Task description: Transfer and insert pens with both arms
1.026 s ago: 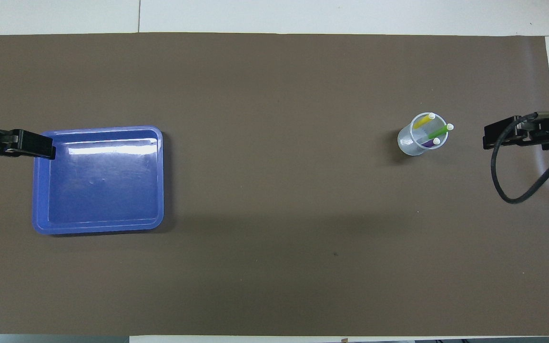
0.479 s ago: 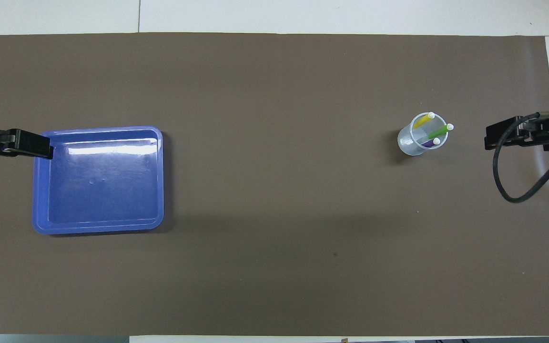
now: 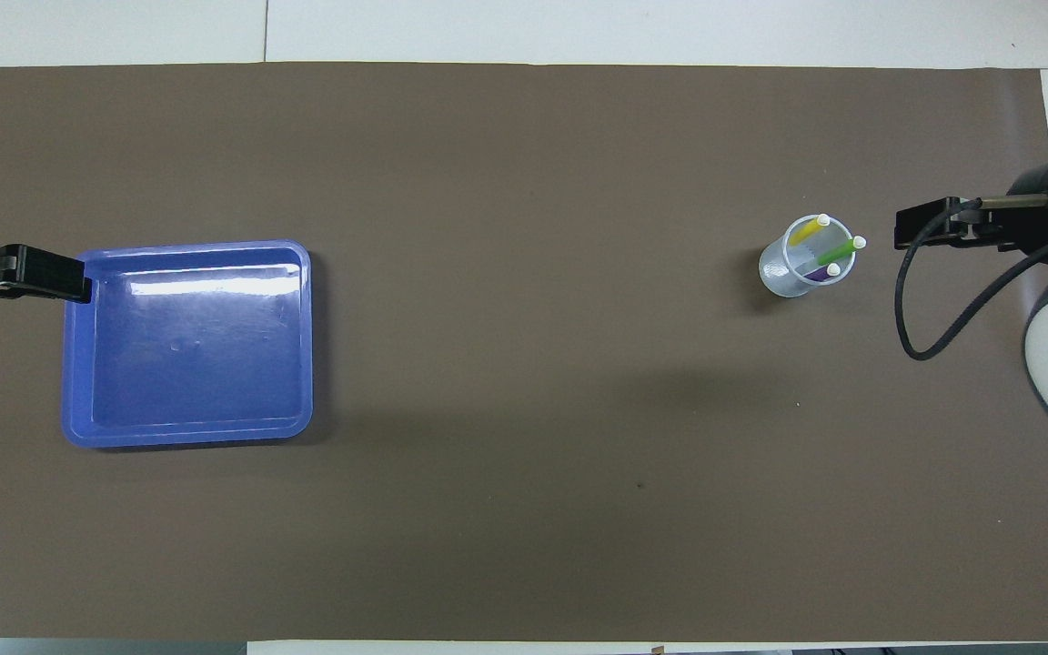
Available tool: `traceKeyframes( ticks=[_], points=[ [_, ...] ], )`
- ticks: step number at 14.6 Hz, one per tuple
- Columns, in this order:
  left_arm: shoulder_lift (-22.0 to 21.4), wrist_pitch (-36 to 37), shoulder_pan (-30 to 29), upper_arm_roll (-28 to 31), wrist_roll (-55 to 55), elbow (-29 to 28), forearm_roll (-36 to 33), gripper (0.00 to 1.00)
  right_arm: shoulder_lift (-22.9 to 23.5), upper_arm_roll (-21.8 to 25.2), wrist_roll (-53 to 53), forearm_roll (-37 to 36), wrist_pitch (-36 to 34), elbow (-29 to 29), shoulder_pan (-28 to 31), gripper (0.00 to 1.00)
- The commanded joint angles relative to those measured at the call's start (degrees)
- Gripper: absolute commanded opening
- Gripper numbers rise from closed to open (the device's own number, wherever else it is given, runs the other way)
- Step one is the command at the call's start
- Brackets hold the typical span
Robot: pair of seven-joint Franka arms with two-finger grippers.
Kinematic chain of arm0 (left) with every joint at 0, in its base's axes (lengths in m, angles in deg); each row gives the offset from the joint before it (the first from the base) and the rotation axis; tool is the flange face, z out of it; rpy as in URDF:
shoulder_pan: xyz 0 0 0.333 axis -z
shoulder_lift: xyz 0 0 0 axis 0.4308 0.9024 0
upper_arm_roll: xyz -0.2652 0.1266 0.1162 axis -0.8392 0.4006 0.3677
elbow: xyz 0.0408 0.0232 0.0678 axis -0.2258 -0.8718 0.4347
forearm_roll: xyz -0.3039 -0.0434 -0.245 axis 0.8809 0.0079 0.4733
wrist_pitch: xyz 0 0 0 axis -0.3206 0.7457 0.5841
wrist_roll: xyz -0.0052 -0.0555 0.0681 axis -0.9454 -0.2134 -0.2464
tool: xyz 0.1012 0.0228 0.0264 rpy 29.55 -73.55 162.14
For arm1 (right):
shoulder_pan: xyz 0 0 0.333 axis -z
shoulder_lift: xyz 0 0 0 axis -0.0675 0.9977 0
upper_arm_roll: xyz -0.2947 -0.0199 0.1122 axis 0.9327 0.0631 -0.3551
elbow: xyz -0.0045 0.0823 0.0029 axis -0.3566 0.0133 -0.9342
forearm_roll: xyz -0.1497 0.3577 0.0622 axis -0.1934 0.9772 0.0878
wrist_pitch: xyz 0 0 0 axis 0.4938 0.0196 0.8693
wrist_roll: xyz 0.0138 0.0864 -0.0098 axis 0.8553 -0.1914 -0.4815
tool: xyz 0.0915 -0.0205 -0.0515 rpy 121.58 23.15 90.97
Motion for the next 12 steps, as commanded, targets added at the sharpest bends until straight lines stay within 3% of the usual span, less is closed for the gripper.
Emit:
traceKeyframes(
  ticks=[1,3,7,9,12],
  points=[
    [-0.65,0.19,-0.09,0.07,0.47,-0.56,0.56,1.0,2.57,-0.37,3.55,0.07,4.83,2.09,0.57,1.0],
    [-0.65,0.19,-0.09,0.07,0.39,-0.56,0.56,1.0,2.85,-0.37,4.62,0.07,7.82,4.19,0.57,1.0],
    [-0.65,0.36,0.0,0.07,0.3,-0.56,0.56,1.0,2.15,-0.11,4.54,-0.11,7.49,3.85,0.57,1.0],
    [-0.65,0.19,0.17,0.07,0.3,-0.56,0.56,1.0,-0.04,0.59,2.61,-0.64,4.17,2.89,0.57,1.0],
    [-0.65,0.01,0.17,0.07,0.3,-0.56,0.56,1.0,0.12,1.03,0.23,-0.9,-5.06,-3.86,0.57,1.0]
  ],
)
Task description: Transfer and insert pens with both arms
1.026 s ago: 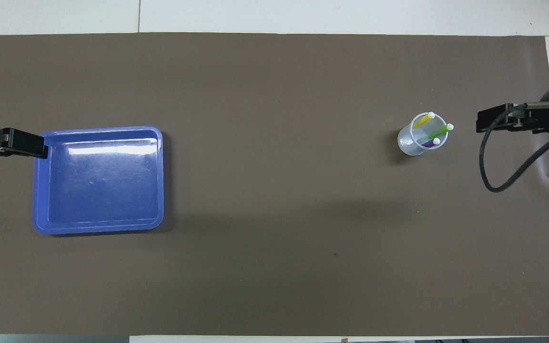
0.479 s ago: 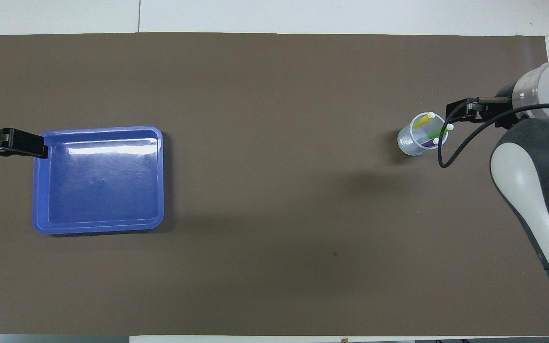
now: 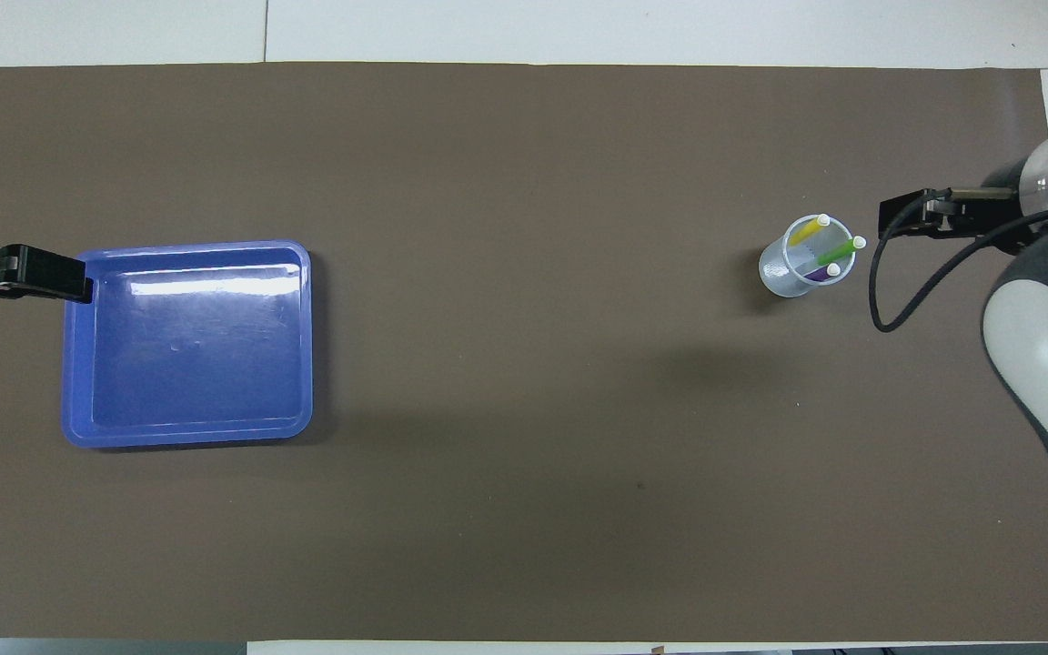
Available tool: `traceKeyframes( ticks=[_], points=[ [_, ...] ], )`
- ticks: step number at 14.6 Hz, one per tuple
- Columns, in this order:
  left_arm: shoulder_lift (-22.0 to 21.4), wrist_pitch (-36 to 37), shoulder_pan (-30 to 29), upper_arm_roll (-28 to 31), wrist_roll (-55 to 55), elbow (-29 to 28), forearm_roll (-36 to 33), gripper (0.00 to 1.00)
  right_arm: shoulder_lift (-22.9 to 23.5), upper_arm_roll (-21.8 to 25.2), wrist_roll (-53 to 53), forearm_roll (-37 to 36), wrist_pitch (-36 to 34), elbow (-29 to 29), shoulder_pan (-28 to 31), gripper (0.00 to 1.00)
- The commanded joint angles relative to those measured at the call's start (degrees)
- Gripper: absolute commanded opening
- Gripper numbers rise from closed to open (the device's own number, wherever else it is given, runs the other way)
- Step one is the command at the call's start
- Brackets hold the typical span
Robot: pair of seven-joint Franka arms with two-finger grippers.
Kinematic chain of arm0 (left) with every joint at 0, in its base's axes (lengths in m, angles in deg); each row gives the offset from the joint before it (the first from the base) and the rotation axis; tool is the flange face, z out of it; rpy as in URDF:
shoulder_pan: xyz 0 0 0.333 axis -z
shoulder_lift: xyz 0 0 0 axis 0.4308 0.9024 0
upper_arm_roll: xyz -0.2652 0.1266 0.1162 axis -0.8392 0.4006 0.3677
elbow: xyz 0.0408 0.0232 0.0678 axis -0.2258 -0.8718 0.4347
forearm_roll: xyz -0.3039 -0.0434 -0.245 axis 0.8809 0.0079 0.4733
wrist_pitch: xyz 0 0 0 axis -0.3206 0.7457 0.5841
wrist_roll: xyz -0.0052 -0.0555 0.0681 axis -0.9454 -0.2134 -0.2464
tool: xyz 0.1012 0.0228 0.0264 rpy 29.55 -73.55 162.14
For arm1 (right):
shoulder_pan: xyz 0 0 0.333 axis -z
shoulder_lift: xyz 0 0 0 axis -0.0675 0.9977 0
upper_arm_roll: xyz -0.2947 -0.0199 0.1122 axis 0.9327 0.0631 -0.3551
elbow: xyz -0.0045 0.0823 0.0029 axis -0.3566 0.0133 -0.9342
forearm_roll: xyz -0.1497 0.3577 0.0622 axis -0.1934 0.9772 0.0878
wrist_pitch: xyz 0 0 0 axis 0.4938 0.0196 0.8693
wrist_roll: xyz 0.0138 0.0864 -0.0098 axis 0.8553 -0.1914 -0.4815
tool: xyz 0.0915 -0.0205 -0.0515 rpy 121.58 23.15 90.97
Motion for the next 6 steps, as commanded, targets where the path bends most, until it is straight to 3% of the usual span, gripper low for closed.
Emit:
traceKeyframes(
  ticks=[1,6],
  points=[
    [-0.65,0.01,0.17,0.16,0.3,-0.56,0.55,1.0,-0.02,-0.04,-1.62,-1.02,-7.2,-5.53,0.51,1.0],
    [-0.65,0.1,0.26,0.16,0.3,-0.56,0.47,1.0,-0.19,-0.04,-1.53,-1.11,-13.45,-9.24,0.51,1.0]
  ],
)
